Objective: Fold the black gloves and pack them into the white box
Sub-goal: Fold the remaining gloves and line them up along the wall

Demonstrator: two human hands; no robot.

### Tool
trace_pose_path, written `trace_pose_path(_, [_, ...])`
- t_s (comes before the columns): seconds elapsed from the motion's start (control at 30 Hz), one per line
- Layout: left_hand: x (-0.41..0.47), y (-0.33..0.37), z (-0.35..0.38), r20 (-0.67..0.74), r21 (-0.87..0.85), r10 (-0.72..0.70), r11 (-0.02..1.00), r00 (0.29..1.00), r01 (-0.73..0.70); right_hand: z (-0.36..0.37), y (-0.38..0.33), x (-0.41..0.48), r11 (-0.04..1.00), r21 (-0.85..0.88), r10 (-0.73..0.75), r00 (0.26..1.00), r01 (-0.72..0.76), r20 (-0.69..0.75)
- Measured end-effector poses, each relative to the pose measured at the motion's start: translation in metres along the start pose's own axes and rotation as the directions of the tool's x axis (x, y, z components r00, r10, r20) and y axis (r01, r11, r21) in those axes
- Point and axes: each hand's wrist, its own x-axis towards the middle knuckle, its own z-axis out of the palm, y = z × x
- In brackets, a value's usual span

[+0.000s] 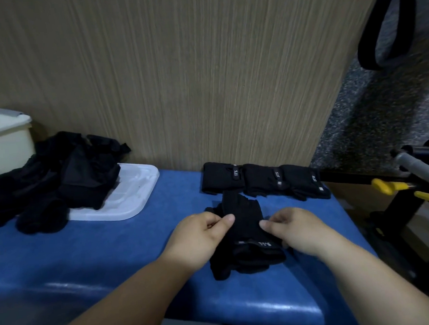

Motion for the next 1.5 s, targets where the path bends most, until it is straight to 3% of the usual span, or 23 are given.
trace_pose_path(0.23, [0.006,0.0,0.008,0.02,0.018,-0.052,0.998,0.998,0.052,0.006,-0.009,-0.002,0.926,0.365,0.07,0.994,-0.097,0.085])
trace_pose_path(0.37, [0.007,0.0,0.005,0.074,-0.268,-0.066,0.96,0.995,0.083,0.011,-0.01,0.006,0.824,0.566,0.031,0.999,-0.041,0.027])
trace_pose_path(0.5, [0.006,0.001,0.005,0.059,-0.392,-0.088,0.914,0.994,0.105,0.017,-0.013,0.008,0.735,0.668,-0.061,0.992,0.118,-0.108])
trace_pose_path(0.63, [0.005,0.0,-0.002,-0.042,-0.255,-0.125,0.961,0.991,0.11,0.019,-0.011,0.007,0.824,0.524,-0.159,0.975,0.217,-0.153])
trace_pose_path(0.73, [0.002,-0.004,-0.004,-0.076,-0.042,-0.046,0.998,0.996,0.042,0.021,-0.007,0.007,0.924,0.296,-0.195,0.963,0.244,-0.186])
trace_pose_path(0.83, [0.001,-0.009,-0.002,-0.083,0.131,0.008,0.991,0.997,0.003,0.024,-0.004,0.009,0.959,0.159,-0.215,0.967,0.235,-0.138])
trace_pose_path(1.1, [-0.002,-0.008,-0.002,-0.117,0.35,0.217,0.922,0.969,-0.164,0.029,0.001,0.015,0.928,0.218,-0.278,0.952,0.301,-0.129])
trace_pose_path(1.23, [0.0,-0.012,-0.001,-0.008,0.336,0.34,0.887,0.94,-0.318,0.026,0.002,0.015,0.921,0.064,-0.365,0.909,0.384,-0.201])
trace_pose_path(1.33, [0.007,-0.02,0.0,0.145,0.284,0.346,0.883,0.927,-0.374,0.02,0.005,0.017,0.88,-0.005,-0.464,0.86,0.474,-0.213])
trace_pose_path(1.43, [0.01,-0.024,-0.002,0.273,0.297,0.304,0.876,0.913,-0.381,0.017,0.008,0.018,0.81,-0.07,-0.582,0.813,0.582,0.013])
trace_pose_path(1.5, [0.011,-0.025,-0.004,0.333,0.362,0.259,0.853,0.907,-0.376,0.017,0.011,0.019,0.815,-0.052,-0.562,0.809,0.577,0.17])
